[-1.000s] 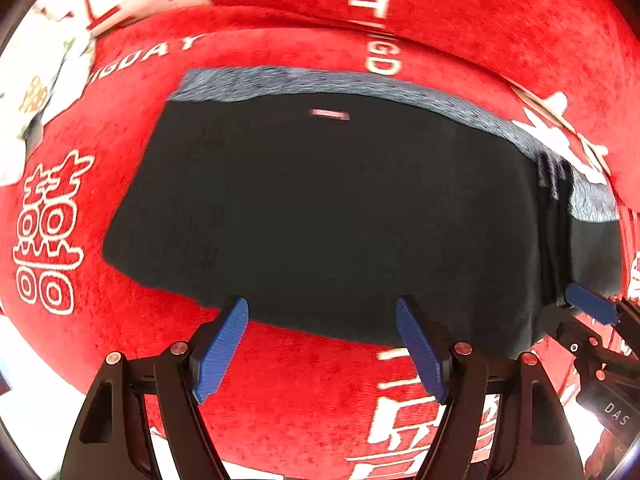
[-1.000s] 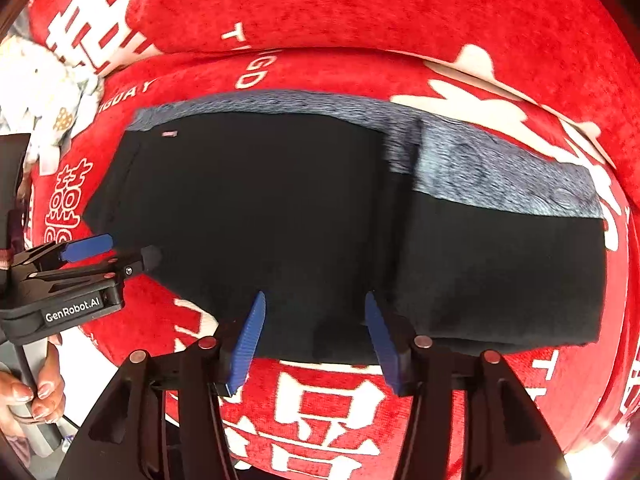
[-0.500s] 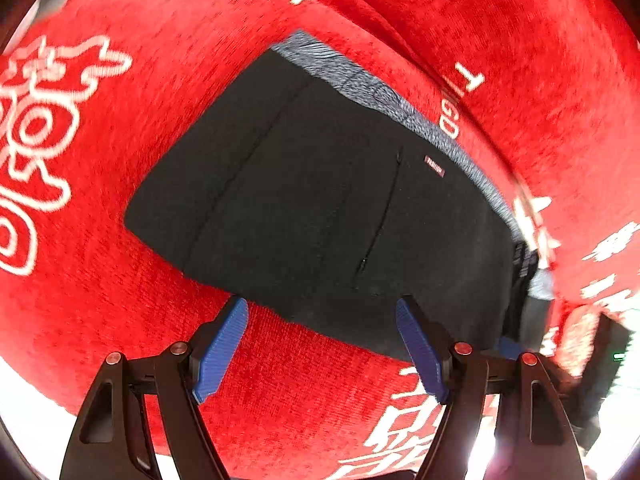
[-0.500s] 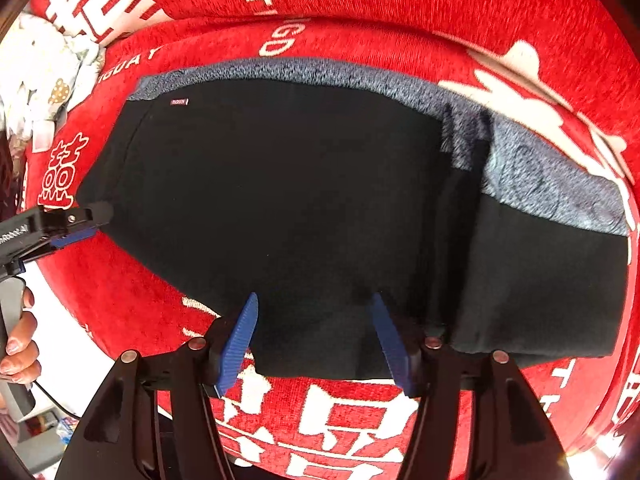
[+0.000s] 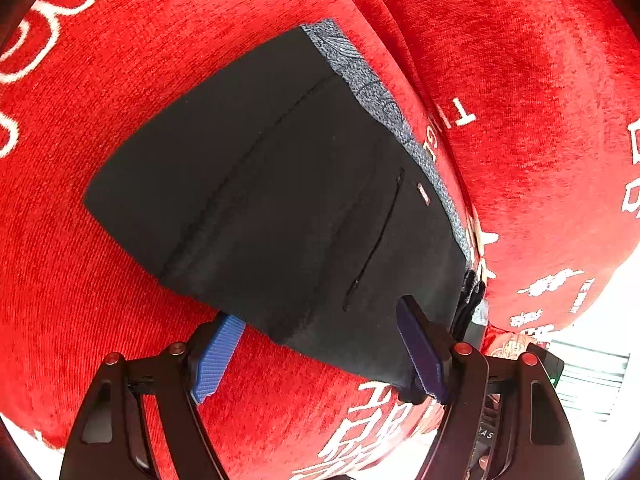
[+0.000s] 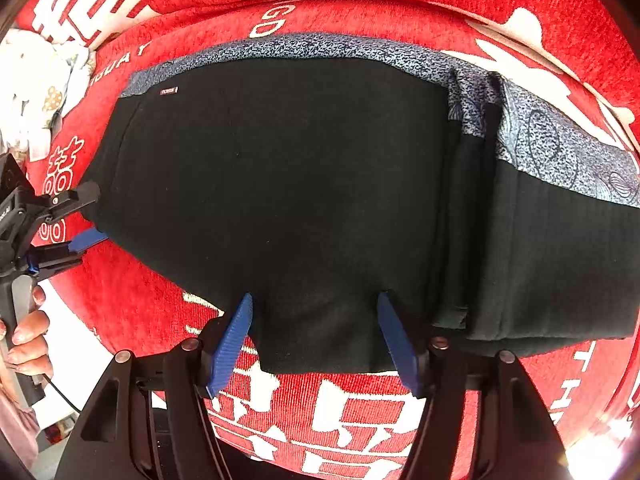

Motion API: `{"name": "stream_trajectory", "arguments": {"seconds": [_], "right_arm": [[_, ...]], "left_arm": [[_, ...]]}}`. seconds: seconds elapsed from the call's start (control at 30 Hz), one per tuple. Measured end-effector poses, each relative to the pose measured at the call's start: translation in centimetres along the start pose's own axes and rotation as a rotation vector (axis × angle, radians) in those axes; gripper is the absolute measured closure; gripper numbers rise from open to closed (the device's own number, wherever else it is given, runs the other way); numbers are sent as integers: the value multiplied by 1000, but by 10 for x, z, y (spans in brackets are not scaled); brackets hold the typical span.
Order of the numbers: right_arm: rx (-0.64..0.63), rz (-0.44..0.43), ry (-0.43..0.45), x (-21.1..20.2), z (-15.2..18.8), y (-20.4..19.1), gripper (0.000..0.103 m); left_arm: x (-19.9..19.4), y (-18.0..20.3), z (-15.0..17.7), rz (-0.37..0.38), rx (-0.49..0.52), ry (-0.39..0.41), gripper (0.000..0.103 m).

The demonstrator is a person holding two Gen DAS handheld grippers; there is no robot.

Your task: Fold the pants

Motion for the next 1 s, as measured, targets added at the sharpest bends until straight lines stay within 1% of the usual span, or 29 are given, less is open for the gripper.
{"name": "stream_trajectory", "arguments": {"seconds": [0.1, 0.17, 0.23, 0.3, 0.33, 0.4, 0.43, 0.5, 0.57, 0.6, 0.67, 0.73, 0.8, 0.83, 0.87, 0.93, 0.97, 1.0], "right_arm": [[1, -3, 0, 1, 0, 0, 34], [-1, -3, 1, 1, 1, 0, 34], [-4, -3, 1, 1, 1, 1, 34], [-4, -2, 5, 2, 1, 0, 34], [-3, -3, 6, 2, 1, 0, 34], [-2, -6, 10, 2, 1, 0, 33], [-2, -9, 12, 2, 1, 0, 33], [-5, -7, 13, 2, 1, 0, 32], [-8, -4, 17, -2, 0, -1, 32], [-10, -7, 26, -6, 0, -2, 32], [-19, -11, 53, -17, -2, -4, 32], [-35, -19, 88, -31, -7, -7, 32], [-47, -38, 124, -47, -18, -9, 32], [-51, -43, 131, -52, -22, -10, 32], [-57, -57, 139, -58, -29, -12, 32], [-72, -93, 143, -68, -44, -17, 32], [-82, -122, 145, -73, -53, -23, 32], [-97, -152, 142, -77, -63, -29, 32]], "left_arm": [[-3, -6, -7, 34, -21, 11, 26], [-4, -5, -7, 37, -32, 14, 26], [-8, 3, -4, 13, -2, 31, 26], [-16, 21, 1, 10, 70, 73, 26], [-21, 26, 2, 29, 90, 92, 26], [-27, 36, 0, 90, 123, 130, 26], [-25, 38, -4, 102, 127, 140, 26], [-20, 31, -10, 65, 105, 127, 26], [-8, 25, -15, -4, 84, 113, 26], [-4, 23, -15, -51, 78, 111, 27], [-1, 24, -14, -107, 86, 122, 37], [-4, 32, -9, -224, 131, 153, 63], [-5, 37, -3, -298, 187, 167, 65], [-6, 47, 2, -349, 240, 187, 66], [-6, 52, 6, -383, 276, 196, 66], [-2, 72, 17, -511, 408, 234, 66], [2, 80, 22, -559, 455, 248, 66], [7, 89, 29, -631, 526, 269, 66]]}}
Point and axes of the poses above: each gripper's, at about its wrist camera, not at the fingertips, and x roughly the way its jaws point, y to its right, z to its underside, the point moved 2 cm from there along x, roughly the way its jaws point, and after that the axes turned 6 degrees about -y, right-handed, at the moved point
